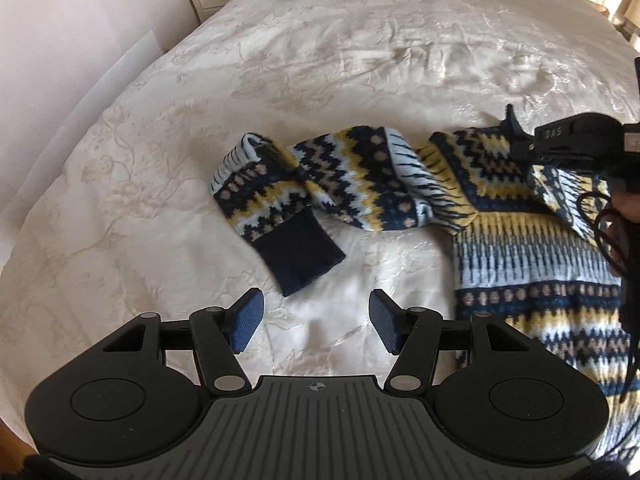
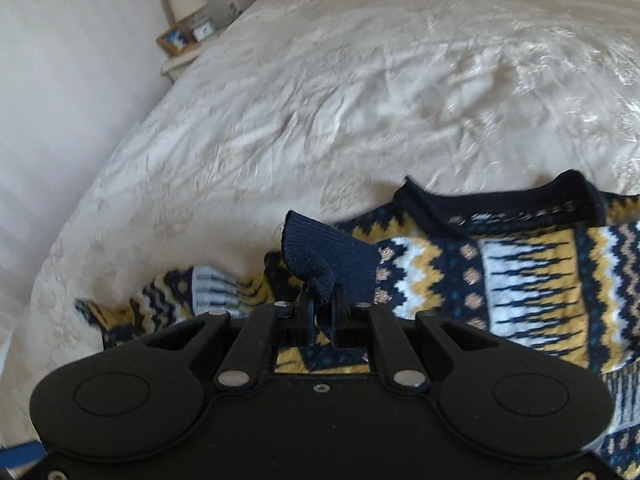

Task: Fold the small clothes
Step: 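Lay the cuff on the body and open the right gripper, then move the left gripper to the other navy sleeve cuff and close on it, then lift the cuff with the left gripper and fold the sleeve across the body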

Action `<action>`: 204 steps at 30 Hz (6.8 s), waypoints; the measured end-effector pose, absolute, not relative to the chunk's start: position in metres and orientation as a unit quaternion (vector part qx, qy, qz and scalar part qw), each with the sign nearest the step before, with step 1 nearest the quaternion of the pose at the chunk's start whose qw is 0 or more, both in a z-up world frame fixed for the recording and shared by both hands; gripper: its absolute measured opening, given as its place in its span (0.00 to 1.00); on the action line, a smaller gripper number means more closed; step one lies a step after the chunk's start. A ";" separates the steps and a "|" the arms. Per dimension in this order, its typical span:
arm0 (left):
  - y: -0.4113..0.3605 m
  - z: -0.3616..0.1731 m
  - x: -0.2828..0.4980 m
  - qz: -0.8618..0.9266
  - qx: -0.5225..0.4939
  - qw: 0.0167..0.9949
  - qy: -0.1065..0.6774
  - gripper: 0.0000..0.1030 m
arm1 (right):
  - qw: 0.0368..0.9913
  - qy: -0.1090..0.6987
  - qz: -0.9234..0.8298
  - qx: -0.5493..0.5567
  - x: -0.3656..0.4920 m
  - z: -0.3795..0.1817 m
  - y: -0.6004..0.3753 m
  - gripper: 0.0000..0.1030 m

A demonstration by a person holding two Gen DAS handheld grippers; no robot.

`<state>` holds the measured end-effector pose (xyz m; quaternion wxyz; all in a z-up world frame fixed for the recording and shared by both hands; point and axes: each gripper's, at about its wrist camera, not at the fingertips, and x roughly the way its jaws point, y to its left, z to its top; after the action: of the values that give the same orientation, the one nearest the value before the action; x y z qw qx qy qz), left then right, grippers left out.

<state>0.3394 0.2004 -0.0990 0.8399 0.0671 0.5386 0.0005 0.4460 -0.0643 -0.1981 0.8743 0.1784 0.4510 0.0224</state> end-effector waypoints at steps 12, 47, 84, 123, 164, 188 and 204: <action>0.142 -0.110 0.375 -0.053 0.069 0.840 0.536 0.56 | 0.873 0.442 0.022 0.205 0.412 -0.184 -0.114 0.70; 0.010 -0.239 0.434 -0.073 0.089 0.804 0.584 0.59 | 0.869 0.462 -0.090 0.156 0.435 -0.220 -0.387 0.04; 0.065 -0.214 0.411 -0.055 0.063 0.813 0.576 0.57 | 0.880 0.466 -0.027 0.083 0.409 -0.208 -0.283 0.59; 0.340 -0.158 0.416 0.003 -0.037 0.840 0.542 0.07 | 0.845 0.514 0.028 0.144 0.325 -0.194 -0.051 0.66; 0.444 -0.204 0.428 0.111 -0.185 0.853 0.476 0.66 | 0.848 0.510 0.068 0.126 0.349 -0.177 0.006 0.66; 0.434 -0.226 0.462 0.143 -0.219 0.841 0.474 0.10 | 0.809 0.572 -0.056 0.121 0.331 -0.222 -0.024 0.93; 0.288 -0.063 0.440 0.029 -0.124 0.941 0.312 0.08 | 0.818 0.544 -0.075 0.172 0.309 -0.229 -0.082 0.99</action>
<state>0.4397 0.2878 -0.0630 0.9415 -0.1236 0.3123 0.0290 0.3094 -0.0823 -0.2289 0.8181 0.1718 0.5436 -0.0752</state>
